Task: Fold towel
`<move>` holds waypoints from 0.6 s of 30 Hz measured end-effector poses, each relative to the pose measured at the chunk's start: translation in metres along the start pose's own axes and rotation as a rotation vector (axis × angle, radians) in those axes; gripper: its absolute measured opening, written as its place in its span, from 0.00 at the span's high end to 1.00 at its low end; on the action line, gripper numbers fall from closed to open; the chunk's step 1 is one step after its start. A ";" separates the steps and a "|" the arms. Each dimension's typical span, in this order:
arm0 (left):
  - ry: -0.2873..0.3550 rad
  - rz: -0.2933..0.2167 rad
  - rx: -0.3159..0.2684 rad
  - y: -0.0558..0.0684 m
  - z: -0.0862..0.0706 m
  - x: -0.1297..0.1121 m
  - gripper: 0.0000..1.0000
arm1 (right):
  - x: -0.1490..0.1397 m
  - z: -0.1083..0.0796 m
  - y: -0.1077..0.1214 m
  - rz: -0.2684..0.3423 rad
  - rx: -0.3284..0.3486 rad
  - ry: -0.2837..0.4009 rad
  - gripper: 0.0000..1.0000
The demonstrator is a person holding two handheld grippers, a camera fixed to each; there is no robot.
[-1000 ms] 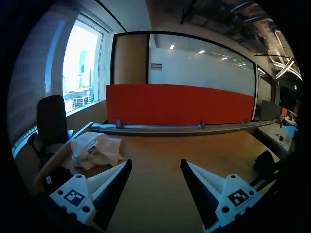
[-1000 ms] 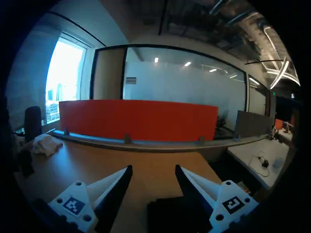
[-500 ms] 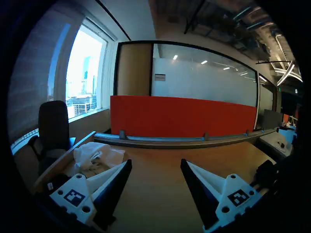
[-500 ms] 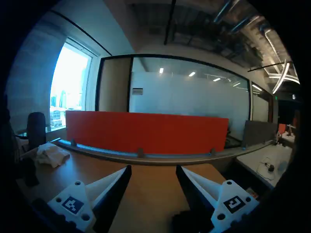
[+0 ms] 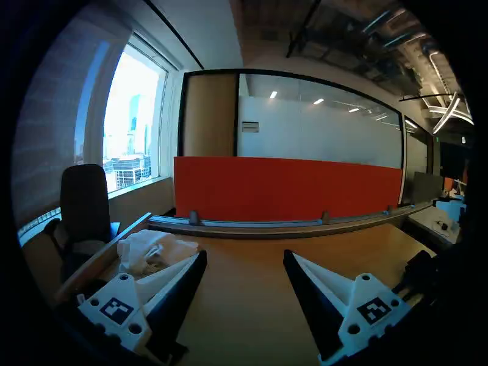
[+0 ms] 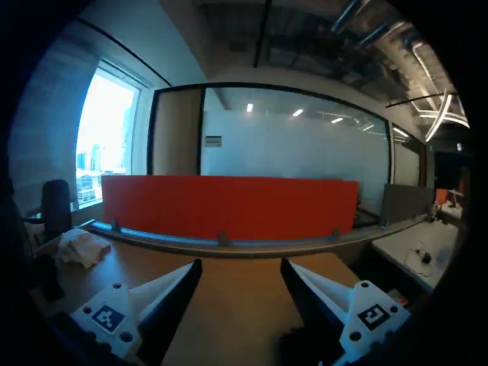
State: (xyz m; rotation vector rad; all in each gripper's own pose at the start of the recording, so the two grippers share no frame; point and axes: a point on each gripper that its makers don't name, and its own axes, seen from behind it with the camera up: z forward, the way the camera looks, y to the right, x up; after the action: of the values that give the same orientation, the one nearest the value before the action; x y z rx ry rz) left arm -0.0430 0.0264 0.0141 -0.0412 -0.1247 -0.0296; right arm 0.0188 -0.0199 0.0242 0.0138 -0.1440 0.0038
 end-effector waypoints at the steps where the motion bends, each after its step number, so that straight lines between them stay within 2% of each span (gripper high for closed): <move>1: 0.005 0.003 0.001 0.000 0.000 0.000 0.07 | 0.000 0.000 -0.001 0.000 0.000 -0.001 0.00; 12: 0.037 0.040 0.001 -0.001 0.002 -0.010 0.07 | -0.006 -0.003 -0.013 -0.001 0.002 -0.011 0.00; 18: 0.056 0.040 0.012 -0.008 0.003 -0.027 0.07 | -0.011 -0.004 -0.014 0.037 -0.009 -0.025 0.00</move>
State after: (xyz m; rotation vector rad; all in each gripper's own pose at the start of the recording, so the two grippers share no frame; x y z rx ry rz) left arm -0.0707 0.0189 0.0141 -0.0308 -0.0684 0.0098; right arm 0.0084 -0.0342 0.0187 0.0026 -0.1689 0.0400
